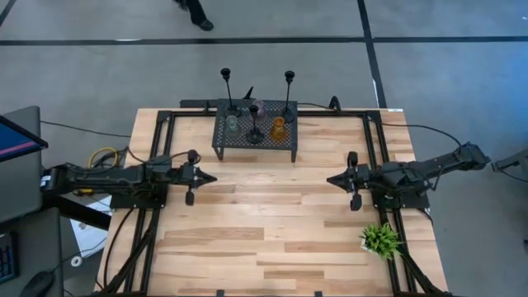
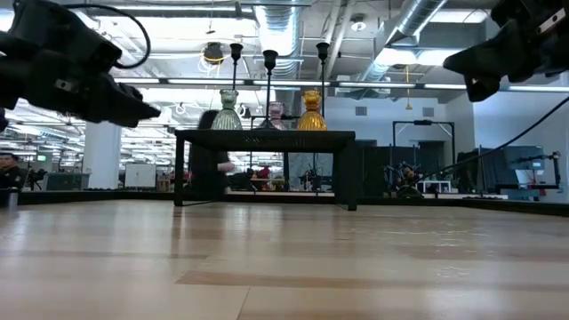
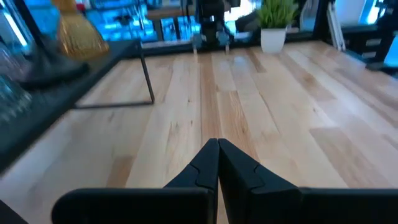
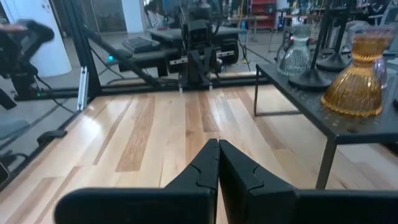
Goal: Pick & Place candle stick holders
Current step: Return to Home Position
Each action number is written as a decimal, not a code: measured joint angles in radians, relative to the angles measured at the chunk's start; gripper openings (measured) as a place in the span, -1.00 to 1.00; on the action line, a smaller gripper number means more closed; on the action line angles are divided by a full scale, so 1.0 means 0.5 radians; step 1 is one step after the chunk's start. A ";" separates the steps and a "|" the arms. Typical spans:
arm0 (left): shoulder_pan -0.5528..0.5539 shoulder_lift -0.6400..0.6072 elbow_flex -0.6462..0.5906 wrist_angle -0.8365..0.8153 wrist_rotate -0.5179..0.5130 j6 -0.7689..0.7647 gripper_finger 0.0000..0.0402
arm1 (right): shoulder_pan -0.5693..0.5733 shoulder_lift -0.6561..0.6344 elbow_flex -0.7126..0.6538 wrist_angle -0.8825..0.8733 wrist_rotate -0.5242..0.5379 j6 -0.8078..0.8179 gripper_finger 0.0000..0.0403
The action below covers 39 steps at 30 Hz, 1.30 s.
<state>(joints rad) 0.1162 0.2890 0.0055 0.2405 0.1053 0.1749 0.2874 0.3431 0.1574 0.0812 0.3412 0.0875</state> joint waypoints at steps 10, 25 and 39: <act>0.000 -0.475 0.000 0.017 0.000 0.000 -0.96 | -0.015 -0.369 0.001 0.003 0.001 0.000 -1.00; 0.000 -0.578 0.002 0.091 0.000 0.001 -0.96 | -0.018 -0.680 -0.002 0.066 0.004 0.000 -1.00; 0.000 -0.578 0.002 0.106 0.000 0.001 -0.96 | -0.013 -0.681 0.001 -0.014 0.001 0.000 -1.00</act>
<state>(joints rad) 0.1162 0.0002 0.0063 0.2935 0.1055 0.1753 0.2810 0.0029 0.1577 0.0740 0.3415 0.0875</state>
